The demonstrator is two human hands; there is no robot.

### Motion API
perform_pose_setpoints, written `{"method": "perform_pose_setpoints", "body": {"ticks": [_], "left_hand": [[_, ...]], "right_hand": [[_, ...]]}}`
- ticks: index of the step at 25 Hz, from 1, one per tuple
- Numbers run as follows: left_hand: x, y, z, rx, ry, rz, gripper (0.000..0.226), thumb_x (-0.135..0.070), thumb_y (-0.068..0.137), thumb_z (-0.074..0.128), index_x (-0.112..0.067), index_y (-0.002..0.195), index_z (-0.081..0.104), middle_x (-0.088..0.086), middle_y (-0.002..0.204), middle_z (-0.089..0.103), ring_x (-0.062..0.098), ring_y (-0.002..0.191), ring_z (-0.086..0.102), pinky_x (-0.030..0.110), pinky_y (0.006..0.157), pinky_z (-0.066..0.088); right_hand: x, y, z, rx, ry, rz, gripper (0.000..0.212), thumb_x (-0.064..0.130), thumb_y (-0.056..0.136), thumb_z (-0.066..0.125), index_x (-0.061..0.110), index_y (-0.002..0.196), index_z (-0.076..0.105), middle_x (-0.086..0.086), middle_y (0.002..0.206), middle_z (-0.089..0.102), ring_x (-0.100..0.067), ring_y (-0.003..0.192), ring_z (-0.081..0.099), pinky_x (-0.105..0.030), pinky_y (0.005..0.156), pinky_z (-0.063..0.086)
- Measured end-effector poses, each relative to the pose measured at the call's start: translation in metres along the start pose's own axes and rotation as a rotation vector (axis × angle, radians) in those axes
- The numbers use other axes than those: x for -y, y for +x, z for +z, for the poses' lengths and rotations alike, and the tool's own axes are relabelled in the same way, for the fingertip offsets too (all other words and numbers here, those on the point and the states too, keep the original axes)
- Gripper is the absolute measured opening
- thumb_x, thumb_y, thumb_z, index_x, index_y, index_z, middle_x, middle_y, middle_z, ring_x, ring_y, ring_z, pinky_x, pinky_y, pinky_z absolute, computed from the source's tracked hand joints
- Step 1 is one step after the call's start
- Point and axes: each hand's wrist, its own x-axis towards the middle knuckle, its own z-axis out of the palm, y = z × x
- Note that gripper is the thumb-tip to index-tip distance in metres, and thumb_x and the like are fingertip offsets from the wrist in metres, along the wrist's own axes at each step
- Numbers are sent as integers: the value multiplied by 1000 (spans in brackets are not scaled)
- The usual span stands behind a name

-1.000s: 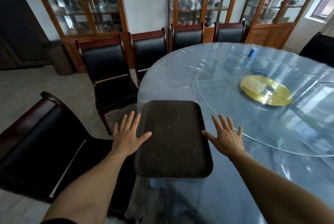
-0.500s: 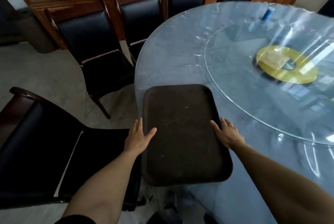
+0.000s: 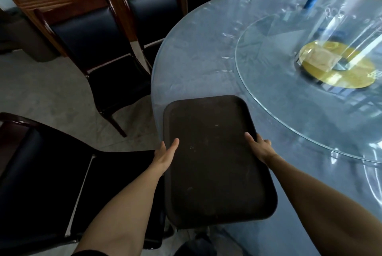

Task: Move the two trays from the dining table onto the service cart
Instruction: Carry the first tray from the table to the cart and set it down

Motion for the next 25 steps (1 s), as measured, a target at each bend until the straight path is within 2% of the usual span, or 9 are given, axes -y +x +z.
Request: {"method": "perform_pose_setpoints", "body": {"ticks": [4, 8, 9, 11, 13, 17, 20, 23, 25], "left_hand": [[-16, 1, -5, 38, -54, -158, 119, -101, 60, 37, -37, 158, 16, 9, 164, 25, 39, 144, 31, 66, 110, 31], [-28, -5, -13, 75, -114, -243, 117, -101, 63, 31, -21, 147, 46, 16, 146, 50, 39, 132, 45, 62, 109, 35], [-30, -5, -14, 80, -117, -251, 115, -99, 65, 30, -19, 146, 48, 17, 144, 51, 39, 131, 46, 61, 109, 35], [-34, -9, -17, 92, -115, -244, 113, -98, 67, 28, -18, 144, 48, 18, 143, 52, 39, 131, 47, 60, 109, 36], [-40, -13, -21, 87, -104, -233, 116, -100, 65, 28, -18, 145, 47, 17, 145, 51, 39, 132, 45, 60, 110, 35], [-60, -21, -29, 114, -111, -171, 127, -105, 54, 32, -19, 146, 47, 15, 144, 52, 37, 132, 47, 60, 110, 34], [-79, -30, -30, 111, -116, -121, 136, -107, 41, 38, -18, 143, 50, 15, 137, 57, 37, 126, 52, 57, 107, 40], [-99, -46, -28, 139, -93, -59, 122, -102, 56, 37, -19, 144, 48, 14, 137, 56, 36, 128, 50, 56, 108, 37], [-114, -58, -23, 151, -71, -7, 112, -98, 65, 36, -19, 143, 48, 14, 134, 57, 36, 127, 50, 55, 110, 36]], "right_hand": [[11, 2, -11, 50, 111, 140, 94, 83, 83, 31, 24, 156, 21, -15, 162, 3, -40, 147, 15, -57, 117, 18], [11, 14, -20, 123, 128, 184, 148, 109, 28, 22, 31, 153, 25, -12, 163, 13, -38, 149, 10, -66, 113, 16], [13, 13, -23, 133, 179, 193, 144, 109, 30, 24, 33, 152, 25, -10, 162, 16, -39, 147, 15, -68, 109, 22], [26, -5, -33, 151, 318, 249, 116, 101, 57, 29, 34, 153, 21, -7, 160, 21, -42, 142, 26, -72, 95, 31], [30, -17, -41, 198, 359, 279, 103, 94, 70, 27, 33, 153, 22, -6, 159, 25, -42, 140, 31, -75, 96, 29], [29, -28, -57, 237, 378, 327, 98, 90, 76, 22, 21, 142, 43, -8, 147, 40, -35, 134, 38, -68, 103, 26], [22, -38, -76, 209, 472, 296, 82, 88, 79, 23, 25, 124, 50, -10, 125, 50, -33, 113, 45, -64, 101, 29], [15, -55, -98, 154, 528, 253, 77, 86, 80, 25, 28, 122, 52, -9, 105, 55, -30, 98, 51, -58, 97, 34], [8, -68, -114, 131, 545, 227, 82, 87, 79, 25, 28, 130, 50, -9, 110, 54, -31, 104, 50, -55, 92, 37]]}}
